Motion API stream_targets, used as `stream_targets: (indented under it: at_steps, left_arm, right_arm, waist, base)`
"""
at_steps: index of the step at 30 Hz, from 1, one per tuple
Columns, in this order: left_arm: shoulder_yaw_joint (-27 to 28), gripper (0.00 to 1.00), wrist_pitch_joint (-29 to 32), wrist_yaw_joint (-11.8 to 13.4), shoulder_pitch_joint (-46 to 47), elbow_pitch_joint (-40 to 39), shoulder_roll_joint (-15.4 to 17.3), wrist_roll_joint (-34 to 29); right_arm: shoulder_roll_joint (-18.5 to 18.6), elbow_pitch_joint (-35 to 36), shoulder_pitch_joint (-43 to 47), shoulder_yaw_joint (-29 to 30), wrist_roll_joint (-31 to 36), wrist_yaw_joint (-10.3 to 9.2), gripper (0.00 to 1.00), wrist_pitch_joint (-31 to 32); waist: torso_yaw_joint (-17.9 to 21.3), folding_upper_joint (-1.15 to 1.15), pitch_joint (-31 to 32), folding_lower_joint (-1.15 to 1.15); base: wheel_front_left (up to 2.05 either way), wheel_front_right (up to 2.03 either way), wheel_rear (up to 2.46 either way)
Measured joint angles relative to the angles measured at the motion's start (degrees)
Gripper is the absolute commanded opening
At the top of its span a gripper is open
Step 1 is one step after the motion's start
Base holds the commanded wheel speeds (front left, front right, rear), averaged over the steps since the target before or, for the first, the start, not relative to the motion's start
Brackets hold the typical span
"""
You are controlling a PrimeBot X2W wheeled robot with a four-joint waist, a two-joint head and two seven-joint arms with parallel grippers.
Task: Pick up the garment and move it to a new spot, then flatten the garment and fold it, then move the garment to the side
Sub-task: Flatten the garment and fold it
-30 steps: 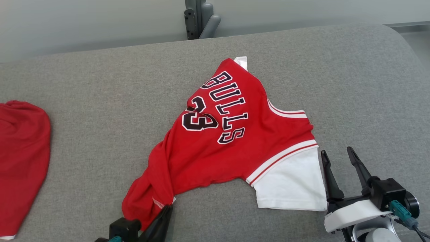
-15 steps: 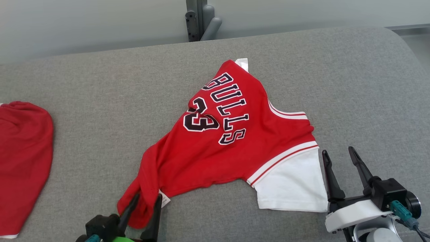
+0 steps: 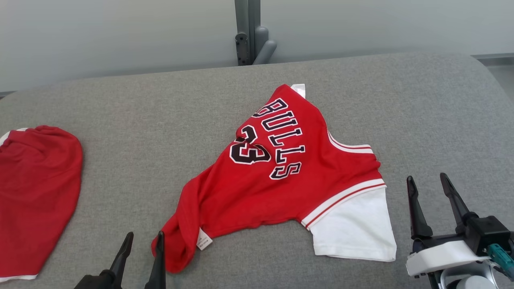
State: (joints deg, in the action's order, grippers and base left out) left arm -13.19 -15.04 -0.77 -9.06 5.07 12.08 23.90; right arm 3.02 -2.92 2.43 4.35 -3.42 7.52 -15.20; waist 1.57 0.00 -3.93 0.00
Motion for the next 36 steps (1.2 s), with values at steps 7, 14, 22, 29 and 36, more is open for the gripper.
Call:
stream_targets:
  at_steps: [7, 14, 22, 29, 36]
  left_arm:
    - [8.7, 1.00, 0.0, 0.2, -3.5, -2.1, -4.7, -4.9]
    - [14.6, 1.00, 0.0, -2.0, -4.3, -1.1, -7.5, -7.5]
    - [18.1, 1.00, 0.0, -4.8, -4.4, 0.5, -9.0, -9.0]
    - [18.2, 1.00, 0.0, -6.1, -4.4, 0.7, -9.1, -9.4]
    - [14.0, 1.00, 0.0, -6.4, -4.4, 1.6, -9.2, -9.8]
  right_arm:
    - [0.1, -0.4, 2.7, 1.5, 0.5, 0.00, 1.00, 0.0]
    - [0.0, -1.6, 4.3, 1.8, 0.8, 0.00, 1.00, 0.0]
    - [0.0, -3.5, 5.3, 1.8, 1.5, 0.00, 1.00, 0.0]
    - [-0.1, -4.2, 5.3, 1.4, 1.5, 0.00, 1.00, 0.0]
    - [-0.1, -6.2, 4.0, 0.8, 0.6, 0.00, 1.00, 0.0]
  waist:
    - [-1.1, 0.00, 2.5, 0.00]
    - [-2.2, 0.00, 3.4, 0.00]
    - [-2.6, 0.00, 4.0, 0.00]
    - [-2.5, 0.00, 3.9, 0.00]
    - [-2.0, 0.00, 3.6, 0.00]
  base:
    - [0.00, 0.00, 0.00]
    - [0.00, 0.00, 0.00]
    - [0.00, 0.00, 0.00]
    - [0.00, 0.00, 0.00]
    - [0.00, 0.00, 0.00]
